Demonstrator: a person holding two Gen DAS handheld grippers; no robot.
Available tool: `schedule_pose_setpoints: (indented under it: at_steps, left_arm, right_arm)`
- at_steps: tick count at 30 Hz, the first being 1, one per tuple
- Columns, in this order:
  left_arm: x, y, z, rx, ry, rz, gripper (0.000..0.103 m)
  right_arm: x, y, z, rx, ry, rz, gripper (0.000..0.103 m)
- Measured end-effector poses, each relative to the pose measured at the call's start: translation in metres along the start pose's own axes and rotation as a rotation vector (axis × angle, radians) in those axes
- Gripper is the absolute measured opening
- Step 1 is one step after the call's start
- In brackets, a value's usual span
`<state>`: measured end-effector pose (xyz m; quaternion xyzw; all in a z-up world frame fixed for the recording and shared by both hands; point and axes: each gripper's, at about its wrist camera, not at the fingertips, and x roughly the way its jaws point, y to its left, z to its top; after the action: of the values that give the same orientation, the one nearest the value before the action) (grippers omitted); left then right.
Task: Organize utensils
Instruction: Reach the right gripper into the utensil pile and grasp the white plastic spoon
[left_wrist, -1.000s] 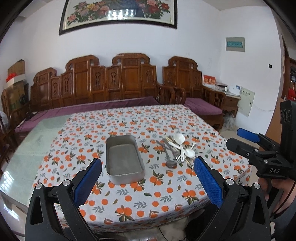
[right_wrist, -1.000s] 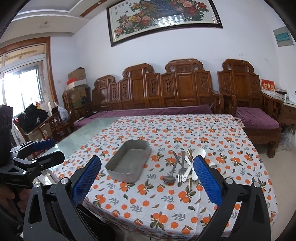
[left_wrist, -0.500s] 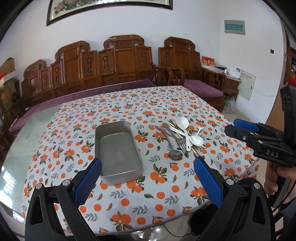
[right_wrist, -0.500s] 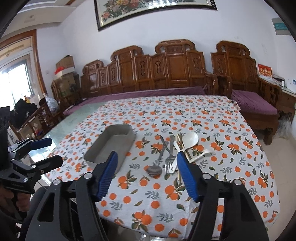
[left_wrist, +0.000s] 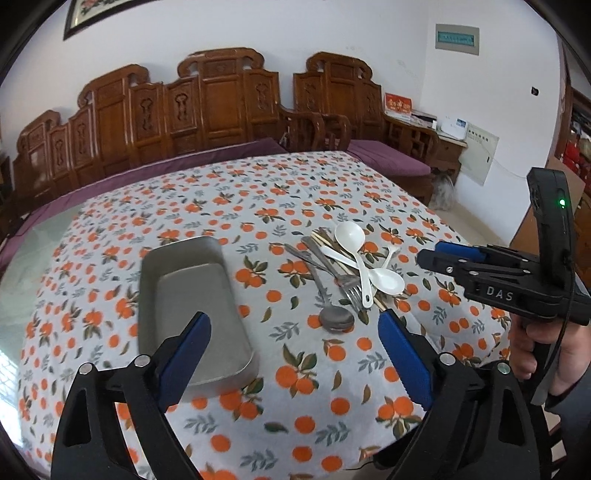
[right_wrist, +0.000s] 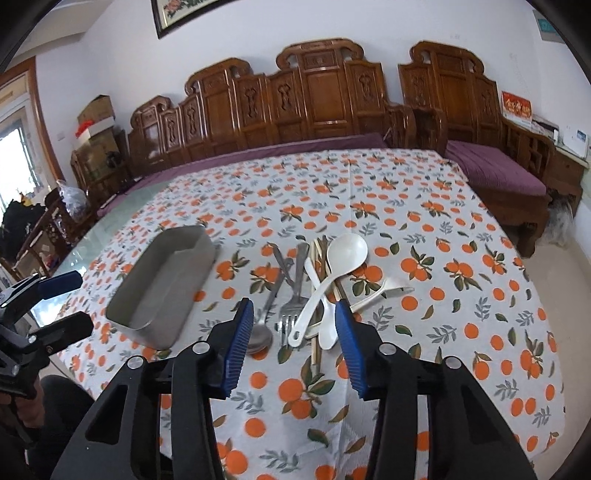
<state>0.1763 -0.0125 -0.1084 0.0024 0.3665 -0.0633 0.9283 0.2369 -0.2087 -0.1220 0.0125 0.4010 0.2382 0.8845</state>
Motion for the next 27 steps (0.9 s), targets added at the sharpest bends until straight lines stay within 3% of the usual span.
schedule_pose_setpoints:
  at_steps: [6, 16, 23, 27]
  left_arm:
    - [0.032, -0.005, 0.001, -0.008, 0.029, -0.017, 0.085]
    - [0.050, -0.006, 0.000, -0.006, 0.047, -0.036, 0.084]
    - [0.052, -0.009, 0.001, -0.008, 0.044, -0.044, 0.084]
    - [0.053, -0.015, 0.004, -0.007, 0.049, -0.044, 0.084]
  right_arm:
    - [0.055, -0.010, 0.010, -0.008, 0.085, -0.013, 0.042]
    - [0.132, -0.029, 0.020, 0.039, 0.215, -0.027, 0.029]
    - [0.116, -0.041, 0.024, 0.052, 0.199, 0.012, 0.002]
    - [0.093, -0.045, 0.025, 0.046, 0.166, 0.042, 0.000]
